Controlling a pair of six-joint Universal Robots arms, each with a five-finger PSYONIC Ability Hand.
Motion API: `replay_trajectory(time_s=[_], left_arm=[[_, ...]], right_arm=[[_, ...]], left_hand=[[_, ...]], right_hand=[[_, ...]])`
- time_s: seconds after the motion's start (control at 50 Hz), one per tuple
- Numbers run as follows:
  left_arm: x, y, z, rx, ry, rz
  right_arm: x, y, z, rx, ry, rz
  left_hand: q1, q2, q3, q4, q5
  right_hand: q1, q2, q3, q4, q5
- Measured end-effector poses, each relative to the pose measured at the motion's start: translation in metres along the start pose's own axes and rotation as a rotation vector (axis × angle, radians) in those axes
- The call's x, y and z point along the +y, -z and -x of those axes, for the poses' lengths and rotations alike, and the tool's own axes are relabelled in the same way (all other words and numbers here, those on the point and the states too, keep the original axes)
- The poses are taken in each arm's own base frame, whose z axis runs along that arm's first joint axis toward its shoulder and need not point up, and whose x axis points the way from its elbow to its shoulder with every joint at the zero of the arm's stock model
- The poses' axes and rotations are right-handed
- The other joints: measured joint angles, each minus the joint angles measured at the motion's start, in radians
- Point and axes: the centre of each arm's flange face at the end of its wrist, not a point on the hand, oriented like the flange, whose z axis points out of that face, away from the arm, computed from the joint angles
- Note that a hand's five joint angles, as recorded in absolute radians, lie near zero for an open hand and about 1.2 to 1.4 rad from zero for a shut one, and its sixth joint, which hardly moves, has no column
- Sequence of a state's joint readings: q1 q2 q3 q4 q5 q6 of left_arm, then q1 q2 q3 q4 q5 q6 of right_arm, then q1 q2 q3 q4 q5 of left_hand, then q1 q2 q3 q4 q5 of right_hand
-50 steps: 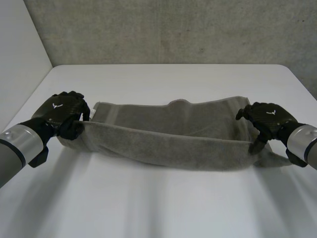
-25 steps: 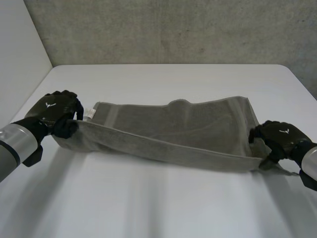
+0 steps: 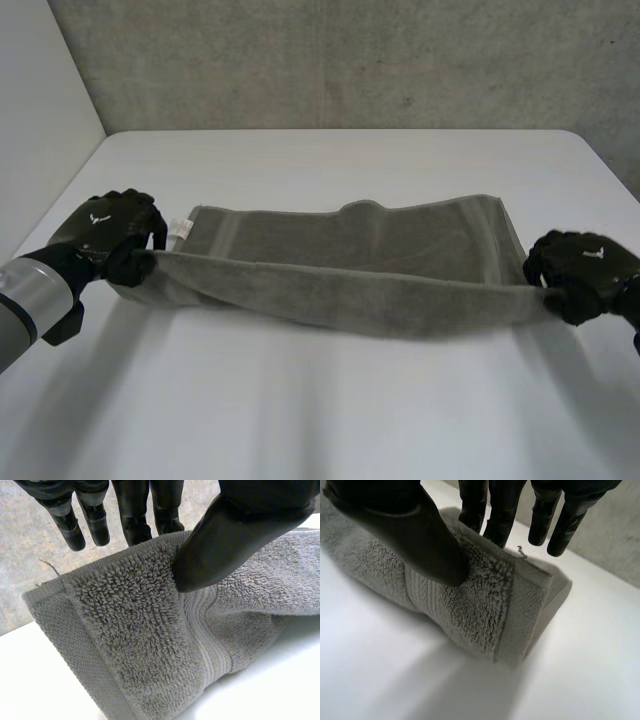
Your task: Fold the towel.
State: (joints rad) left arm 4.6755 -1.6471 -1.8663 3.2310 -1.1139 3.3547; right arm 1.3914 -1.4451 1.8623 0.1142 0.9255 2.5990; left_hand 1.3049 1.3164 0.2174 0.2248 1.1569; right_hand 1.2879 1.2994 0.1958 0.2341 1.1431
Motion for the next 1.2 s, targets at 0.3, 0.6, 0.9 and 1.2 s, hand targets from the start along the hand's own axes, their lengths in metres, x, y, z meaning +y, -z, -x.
replay_trajectory(time_s=[0.3, 0.6, 0.9, 1.2], left_arm=[[-0.005, 0.027, -0.022, 0.033, -0.010, -0.011], [-0.015, 0.061, -0.049, 0.080, 0.007, -0.030], [-0.020, 0.019, -0.035, 0.096, 0.016, -0.016], [0.012, -0.080, -0.005, 0.066, 0.042, 0.080]], right_arm=[[-0.041, 0.015, -0.060, 0.123, 0.057, -0.125], [-0.050, 0.033, -0.083, 0.103, 0.047, -0.188], [-0.065, -0.008, -0.068, -0.060, 0.139, -0.244], [-0.065, -0.104, -0.060, -0.075, 0.198, -0.227]], left_hand=[[0.000, 0.004, 0.000, 0.000, 0.000], [0.000, 0.010, 0.000, 0.000, 0.000], [0.000, 0.010, 0.000, 0.000, 0.000], [0.000, 0.010, 0.000, 0.000, 0.000]], right_hand=[[0.000, 0.006, 0.000, 0.000, 0.000], [0.000, 0.015, 0.000, 0.000, 0.000], [0.001, 0.018, 0.000, 0.000, 0.004], [0.003, 0.020, 0.000, 0.000, 0.004]])
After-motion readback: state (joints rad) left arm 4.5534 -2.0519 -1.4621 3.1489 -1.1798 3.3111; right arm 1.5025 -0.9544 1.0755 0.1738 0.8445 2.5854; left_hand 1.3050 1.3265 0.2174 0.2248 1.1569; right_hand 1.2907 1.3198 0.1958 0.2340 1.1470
